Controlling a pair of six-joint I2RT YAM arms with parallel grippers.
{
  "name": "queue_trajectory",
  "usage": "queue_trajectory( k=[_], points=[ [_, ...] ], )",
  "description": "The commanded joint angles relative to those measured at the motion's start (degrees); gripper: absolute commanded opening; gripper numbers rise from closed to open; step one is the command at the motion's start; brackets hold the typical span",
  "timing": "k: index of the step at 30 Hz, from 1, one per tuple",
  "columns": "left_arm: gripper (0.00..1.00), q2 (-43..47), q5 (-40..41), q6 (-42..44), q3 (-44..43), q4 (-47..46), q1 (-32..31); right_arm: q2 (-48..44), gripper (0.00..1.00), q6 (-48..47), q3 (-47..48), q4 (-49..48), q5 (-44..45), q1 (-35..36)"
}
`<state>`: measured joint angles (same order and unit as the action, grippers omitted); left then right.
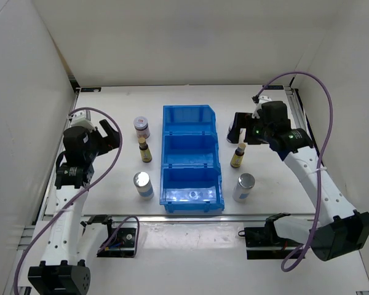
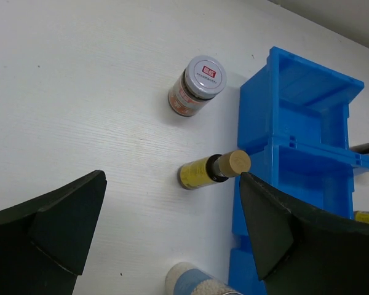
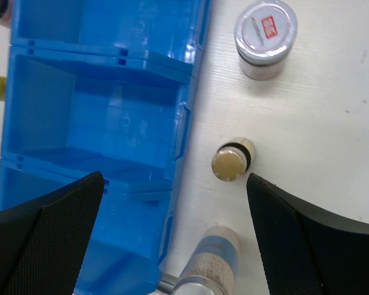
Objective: Organize the condiment bottles
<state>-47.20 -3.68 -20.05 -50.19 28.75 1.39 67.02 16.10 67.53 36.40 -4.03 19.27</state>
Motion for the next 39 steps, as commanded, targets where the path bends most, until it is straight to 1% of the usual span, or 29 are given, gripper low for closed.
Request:
queue_trajectory(
  k=[1, 2, 3, 6, 8, 10, 13, 19, 21, 22, 25, 27, 29, 31, 35, 37, 39],
  points=[
    [1.0, 2.63, 3.16, 1.16, 0.18, -0.19, 0.19, -1.99, 1.0, 1.56, 3.13, 4.09, 7.53, 0.6],
    [1.0, 3.34, 3.16, 0.29, 0.18, -0.19, -0.41, -1.99, 1.0, 2.79, 3.83, 5.68, 10.68, 0.6],
    [1.0, 4.47, 3.16, -0.24, 0.18, -0.19, -1.2, -1.46, 1.0, 2.8, 5.32, 8.05, 10.71, 0.6],
    [1.0, 7.02, 3.16, -0.77, 1.23, -0.19, -1.92, -1.46, 1.0, 1.83, 6.65, 10.61, 8.17, 0.6],
    [1.0, 10.44, 3.16, -0.78, 2.11, -0.19, -3.23, -1.46, 1.0, 1.83, 6.65, 12.54, 7.64, 0.6],
    [1.0, 12.39, 2.45, -0.78, 3.17, -0.19, -3.23, -0.85, 1.0, 1.22, 7.44, 14.47, 6.93, 0.6],
    [1.0, 14.15, -0.97, -0.78, 3.96, 1.39, -4.28, -0.84, 1.0, 1.83, 6.66, 18.43, 5.26, 0.6],
    [1.0, 11.7, -0.98, -1.47, 1.68, 9.21, -4.9, -6.81, 1.0, 5.43, 1.65, 20.29, 4.74, 0.6],
    [0.99, 11.69, -1.85, -2.18, 1.68, 11.67, -4.9, -6.82, 1.0, 5.44, 1.64, 22.47, 4.74, 0.6],
    [0.96, 11.08, -1.85, -2.18, 1.68, 12.46, -4.9, -6.82, 1.0, 5.44, 2.34, 23.44, 4.74, 0.6],
    [0.94, 11.08, -1.69, -2.18, 1.68, 14.39, -7.53, -6.82, 1.0, 5.96, 3.05, 25.47, 4.74, 0.6],
    [0.99, 11.08, 0.6, -2.18, 1.68, 14.4, -8.68, -6.82, 1.0, 8.15, 2.53, 25.47, 4.74, 0.6],
    [0.99, 11.08, 2.01, -1.05, 1.16, 14.4, -10.52, -6.82, 1.0, 10.35, 0.33, 26.61, 5.53, 0.6],
    [0.99, 11.08, 2.62, -1.04, 1.15, 14.4, -11.58, -6.2, 1.0, 10.36, -0.28, 27.84, 2.56, 0.6],
    [0.99, 9.06, 3.16, -1.04, 0.62, 14.4, -11.58, -9.79, 1.0, 10.97, -4.24, 27.85, 1.92, 1.12],
    [0.99, 7.48, 3.16, -1.04, 0.62, 14.4, -11.58, -10.42, 1.0, 11.49, -5.73, 27.85, 3.59, 1.12],
    [0.99, 6.86, 3.16, -1.04, 0.1, 14.4, -11.58, -10.95, 1.0, 11.5, -5.74, 27.85, 3.59, 1.12]
  ],
)
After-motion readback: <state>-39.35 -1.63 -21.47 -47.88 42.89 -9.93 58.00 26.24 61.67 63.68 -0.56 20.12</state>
